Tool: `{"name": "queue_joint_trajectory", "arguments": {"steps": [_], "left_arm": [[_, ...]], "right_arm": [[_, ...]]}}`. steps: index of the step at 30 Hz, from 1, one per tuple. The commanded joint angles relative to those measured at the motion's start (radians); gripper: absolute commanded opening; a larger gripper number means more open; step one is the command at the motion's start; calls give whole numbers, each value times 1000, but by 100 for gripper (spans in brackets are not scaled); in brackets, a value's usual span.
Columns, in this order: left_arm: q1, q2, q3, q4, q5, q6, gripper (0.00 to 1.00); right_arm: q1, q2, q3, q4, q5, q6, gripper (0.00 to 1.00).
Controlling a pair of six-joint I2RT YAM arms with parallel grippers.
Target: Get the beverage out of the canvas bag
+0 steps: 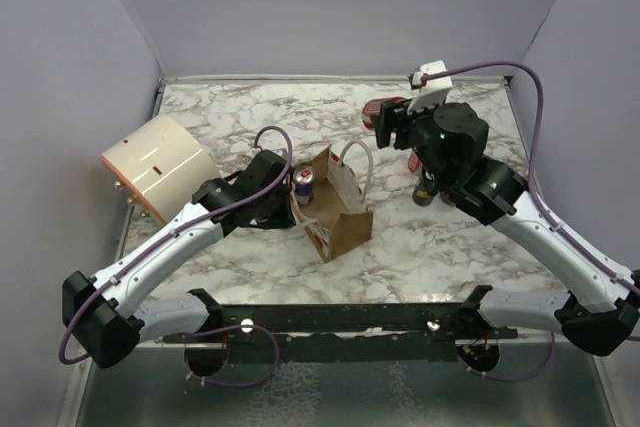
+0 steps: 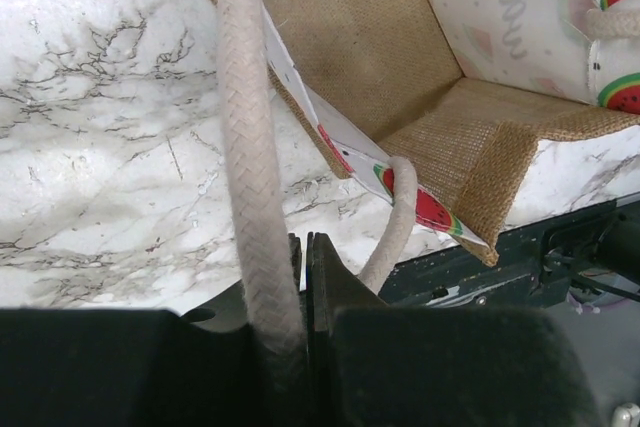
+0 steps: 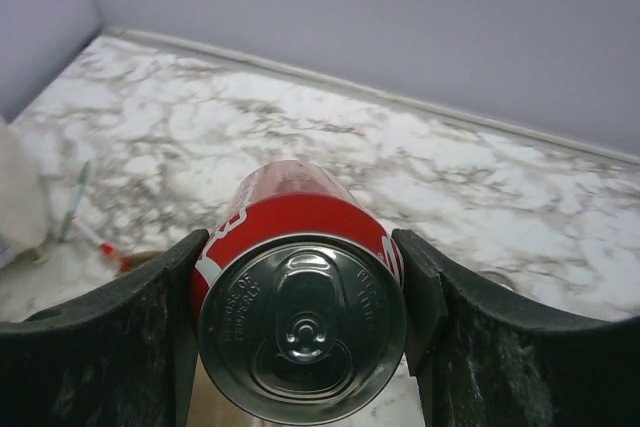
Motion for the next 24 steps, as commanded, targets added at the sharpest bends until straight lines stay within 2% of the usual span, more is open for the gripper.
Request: {"name": "queue_joint_trajectory", "arguments": {"steps": [1,8,11,20,24], "left_arm": [[6,17,26,7,16,21,10],[7,39,40,6,20,36,10],[6,38,43,2,19,38,10],[6,19,37,-7,13,33,10],[6,22,47,-13,9,39,10]], "right_arm": [[-4,-49,-71,212,328,-115,2],[-21,-54,-177,350,561,-184,2],[-88,-42,-182,358,530,-146,2],[-394,100,-85,230,370,14,2],[-495,167,-120,273,413,16,2]]}}
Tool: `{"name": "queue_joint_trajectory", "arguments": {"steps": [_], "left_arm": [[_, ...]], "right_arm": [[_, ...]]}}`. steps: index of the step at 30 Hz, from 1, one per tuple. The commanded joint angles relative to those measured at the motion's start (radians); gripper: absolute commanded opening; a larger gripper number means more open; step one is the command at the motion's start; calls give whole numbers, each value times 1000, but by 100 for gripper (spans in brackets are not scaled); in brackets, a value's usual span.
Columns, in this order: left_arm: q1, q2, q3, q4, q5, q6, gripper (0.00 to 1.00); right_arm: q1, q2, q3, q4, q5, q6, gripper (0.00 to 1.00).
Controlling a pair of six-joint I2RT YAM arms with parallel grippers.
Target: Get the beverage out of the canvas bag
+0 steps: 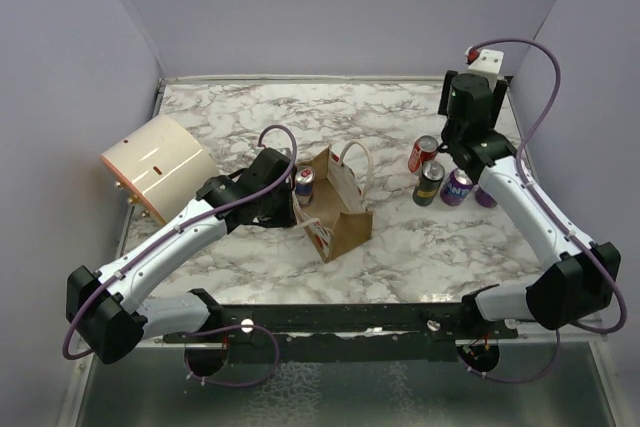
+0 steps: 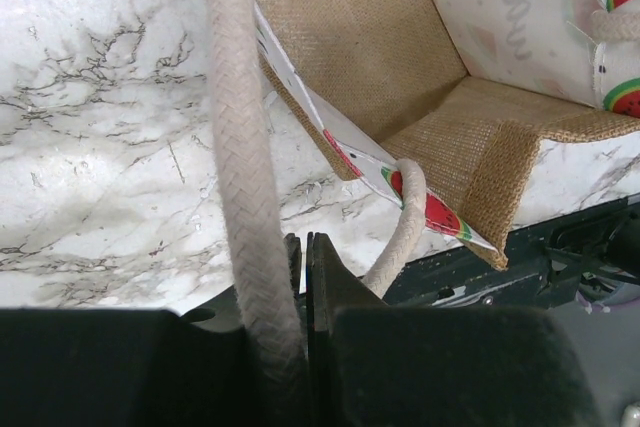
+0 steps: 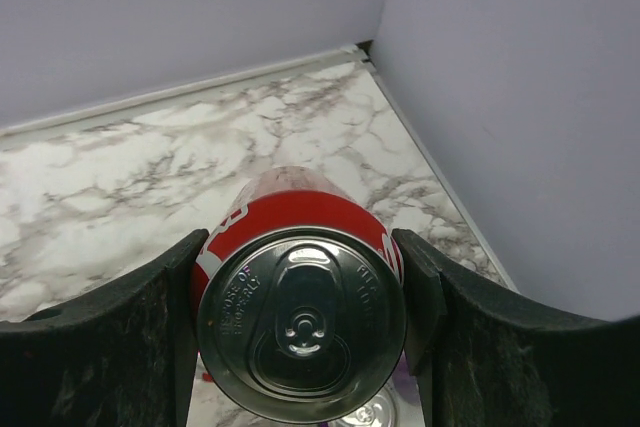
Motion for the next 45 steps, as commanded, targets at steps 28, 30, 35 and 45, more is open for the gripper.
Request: {"name": "queue_joint_trajectory", "arguments": {"steps": [28,30,35,45], "left_arm": [[7,-43,17,-31,-2,0,10],[7,-48,14,-31,-3,-1,10],[7,-55,8,-36,-1,-5,10],[7,-67,2,-36,-4,-13,10]], "right_arm": [[-298,341,-100,-42,-326,336,2],[-301,342,-110,-35,-343,344,2],[-307,357,-111,-22,-370,339,2],[-308,366,-99,-44,-400,348,4]]}}
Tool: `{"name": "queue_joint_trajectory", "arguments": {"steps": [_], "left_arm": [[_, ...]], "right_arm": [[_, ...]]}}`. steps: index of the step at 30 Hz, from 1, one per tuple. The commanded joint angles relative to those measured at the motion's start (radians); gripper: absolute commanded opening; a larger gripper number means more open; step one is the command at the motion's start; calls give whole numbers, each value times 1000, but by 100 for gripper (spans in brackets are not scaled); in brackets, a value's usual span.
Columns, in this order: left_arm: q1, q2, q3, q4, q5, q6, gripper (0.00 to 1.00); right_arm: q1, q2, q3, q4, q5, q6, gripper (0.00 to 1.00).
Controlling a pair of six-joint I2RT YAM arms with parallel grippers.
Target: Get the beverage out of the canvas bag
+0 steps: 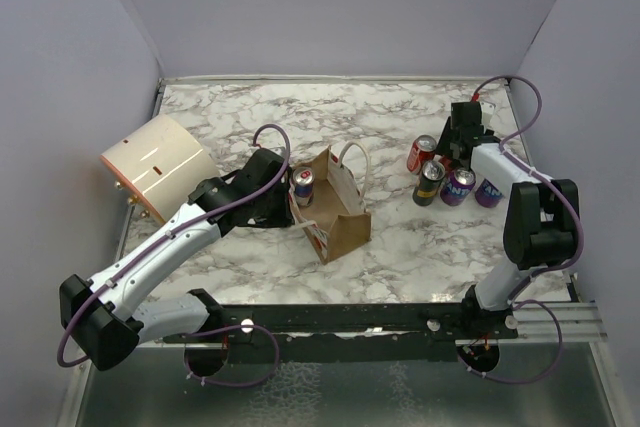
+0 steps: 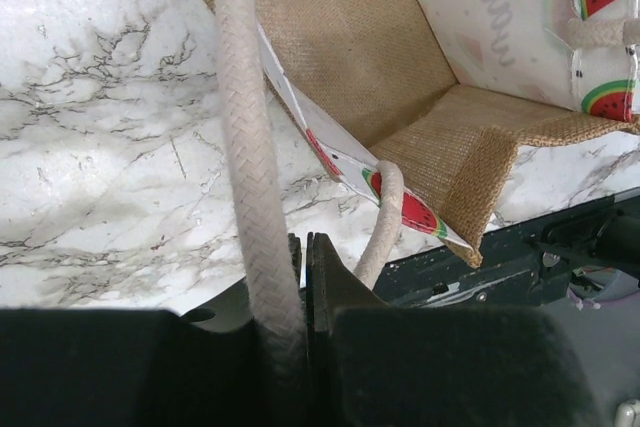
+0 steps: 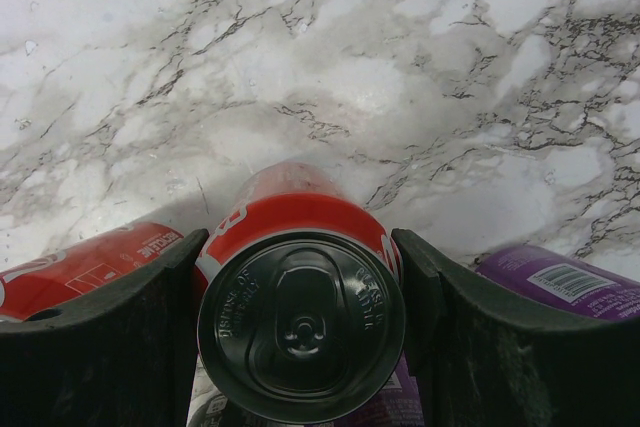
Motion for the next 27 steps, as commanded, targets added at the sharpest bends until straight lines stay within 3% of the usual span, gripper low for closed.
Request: {"name": "queue_joint_trajectory", "arguments": {"steps": [1,27], "left_arm": [[3,-25,-2,-17,-3,-8,10],[3,-30,-13,-11,3,-17,10]], "right_arm": [[-4,-5,30,66,-20,20,7],[-4,-56,37,51,-46,-58,85]]}}
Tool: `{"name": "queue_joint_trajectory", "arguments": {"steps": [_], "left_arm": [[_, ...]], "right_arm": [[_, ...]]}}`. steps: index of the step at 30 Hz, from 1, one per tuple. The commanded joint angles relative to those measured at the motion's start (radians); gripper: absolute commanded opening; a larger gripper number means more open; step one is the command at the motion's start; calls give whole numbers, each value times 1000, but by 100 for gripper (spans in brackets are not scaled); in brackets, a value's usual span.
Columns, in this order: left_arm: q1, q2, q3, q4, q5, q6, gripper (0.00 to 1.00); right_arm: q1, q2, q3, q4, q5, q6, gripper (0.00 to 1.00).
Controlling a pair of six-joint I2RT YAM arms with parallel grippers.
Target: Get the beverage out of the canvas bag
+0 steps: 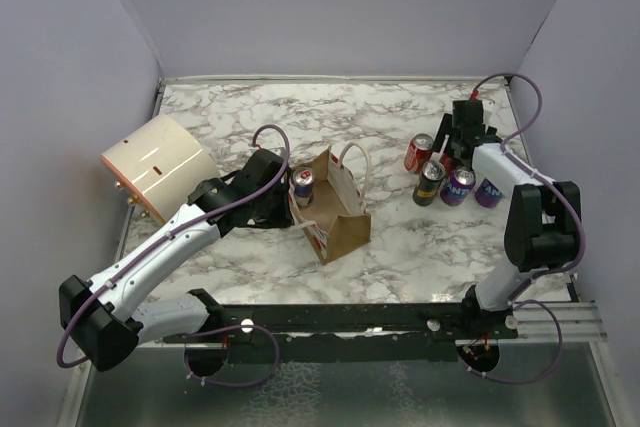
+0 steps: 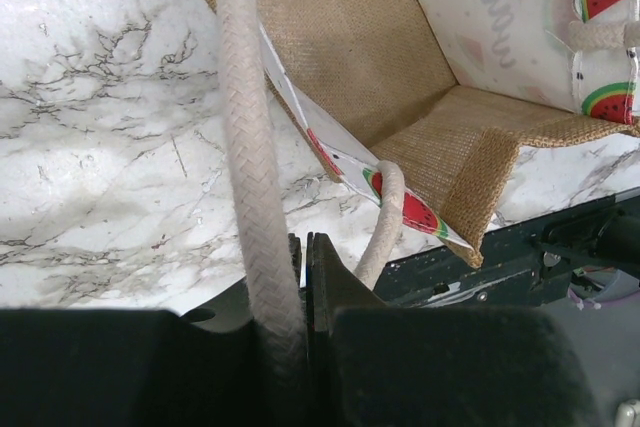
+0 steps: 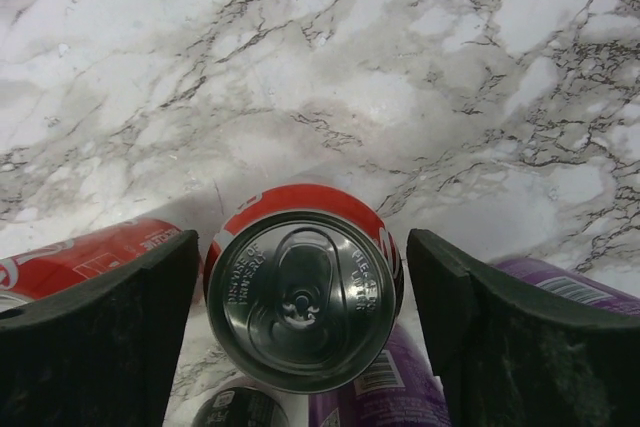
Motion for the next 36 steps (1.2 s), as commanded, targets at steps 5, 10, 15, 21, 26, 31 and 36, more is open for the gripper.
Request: {"name": "queue_joint_trajectory", "arguments": {"steps": [5,10,15,21,26,31,36], "left_arm": [[3,-28,-8,-7,7,-15,10],[3,-27,-11,4,12,-21,10],[3,-21,-6,11,9,-24,10],[3,-21,-6,8,10,-29,10],[3,-29,-23,14,19,-37,10],[3,-26,-25,19,26,-37,10],[3,-20,-27,27,32,-36,10]], "right_arm": [[-4,-80,77,-29,10,-43,89],[-5,-142,129,-101,28,-66,94],[-4,-231,177,-170,-215,-51,95],[12,-342,170,-167,-605,51,93],[70,-361,184,-142,-1014,122,89],[253,-399,263,-136,-1008,82,89],[430,-365,288,-139,-955,108,83]]}}
